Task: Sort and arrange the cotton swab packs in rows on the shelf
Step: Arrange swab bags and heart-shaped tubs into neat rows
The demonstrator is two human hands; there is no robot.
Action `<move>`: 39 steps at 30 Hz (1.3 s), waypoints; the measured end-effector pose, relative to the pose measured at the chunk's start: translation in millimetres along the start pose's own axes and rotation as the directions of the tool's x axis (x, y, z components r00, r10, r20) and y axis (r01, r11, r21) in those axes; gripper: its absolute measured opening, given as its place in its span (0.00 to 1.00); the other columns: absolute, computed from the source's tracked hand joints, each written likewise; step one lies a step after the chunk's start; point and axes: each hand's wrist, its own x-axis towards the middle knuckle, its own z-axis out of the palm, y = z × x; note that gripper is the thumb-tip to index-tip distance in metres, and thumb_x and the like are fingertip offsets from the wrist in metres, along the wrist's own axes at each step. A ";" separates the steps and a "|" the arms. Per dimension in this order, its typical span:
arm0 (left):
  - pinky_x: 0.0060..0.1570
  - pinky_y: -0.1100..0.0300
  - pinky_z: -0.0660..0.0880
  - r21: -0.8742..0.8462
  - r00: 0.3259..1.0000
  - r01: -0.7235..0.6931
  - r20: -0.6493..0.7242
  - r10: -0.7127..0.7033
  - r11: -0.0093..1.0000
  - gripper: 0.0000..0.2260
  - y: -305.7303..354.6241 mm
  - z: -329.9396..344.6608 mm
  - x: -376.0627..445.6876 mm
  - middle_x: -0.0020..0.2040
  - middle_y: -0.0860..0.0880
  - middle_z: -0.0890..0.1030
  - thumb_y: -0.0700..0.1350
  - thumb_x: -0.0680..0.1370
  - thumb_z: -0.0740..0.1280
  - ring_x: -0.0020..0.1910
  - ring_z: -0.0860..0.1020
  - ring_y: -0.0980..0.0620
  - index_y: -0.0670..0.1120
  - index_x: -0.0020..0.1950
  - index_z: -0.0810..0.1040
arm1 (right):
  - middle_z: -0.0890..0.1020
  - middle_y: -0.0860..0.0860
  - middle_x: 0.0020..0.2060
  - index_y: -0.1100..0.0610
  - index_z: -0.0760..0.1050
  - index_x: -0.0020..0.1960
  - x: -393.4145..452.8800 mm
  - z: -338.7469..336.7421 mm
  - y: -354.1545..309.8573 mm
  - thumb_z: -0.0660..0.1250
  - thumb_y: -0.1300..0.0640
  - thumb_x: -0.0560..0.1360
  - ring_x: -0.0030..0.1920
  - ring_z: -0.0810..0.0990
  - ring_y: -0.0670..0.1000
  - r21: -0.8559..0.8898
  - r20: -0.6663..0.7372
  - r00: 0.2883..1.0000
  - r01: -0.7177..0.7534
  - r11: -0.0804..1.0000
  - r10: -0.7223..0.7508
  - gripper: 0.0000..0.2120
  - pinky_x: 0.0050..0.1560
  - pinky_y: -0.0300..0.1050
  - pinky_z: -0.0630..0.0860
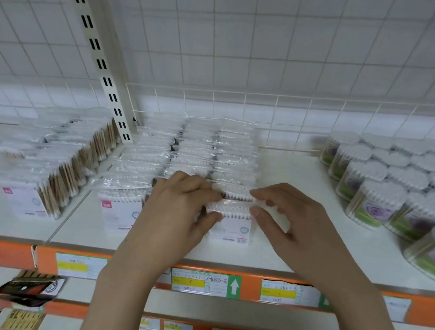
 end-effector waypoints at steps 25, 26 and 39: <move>0.52 0.61 0.69 -0.036 0.986 0.129 0.115 -0.124 0.991 0.20 0.2 -0.1 0.7 0.53 0.49 0.79 0.51 0.69 0.69 0.50 0.77 0.49 0.43 0.56 0.81 | 0.79 0.43 0.46 0.52 0.80 0.52 20.4 -4.1 1.6 0.61 0.51 0.75 0.47 0.75 0.44 -0.028 0.106 0.993 0.061 0.998 -0.057 0.11 0.50 0.41 0.70; 0.52 0.61 0.69 -0.043 0.986 0.128 0.114 -0.122 0.991 0.19 0.0 -0.3 1.0 0.52 0.49 0.79 0.51 0.69 0.69 0.49 0.77 0.50 0.43 0.56 0.81 | 0.79 0.44 0.45 0.53 0.80 0.51 23.2 -4.6 2.9 0.61 0.53 0.75 0.46 0.76 0.46 -0.027 0.078 0.995 0.061 0.998 -0.059 0.11 0.48 0.42 0.71; 0.50 0.56 0.74 0.026 0.990 0.092 0.104 -0.094 0.995 0.16 2.6 -1.9 0.0 0.52 0.48 0.78 0.50 0.71 0.67 0.48 0.77 0.48 0.43 0.54 0.81 | 0.78 0.47 0.54 0.53 0.76 0.60 62.0 -15.4 10.6 0.63 0.56 0.76 0.56 0.72 0.51 -0.348 0.172 0.985 0.047 0.936 0.014 0.13 0.58 0.49 0.67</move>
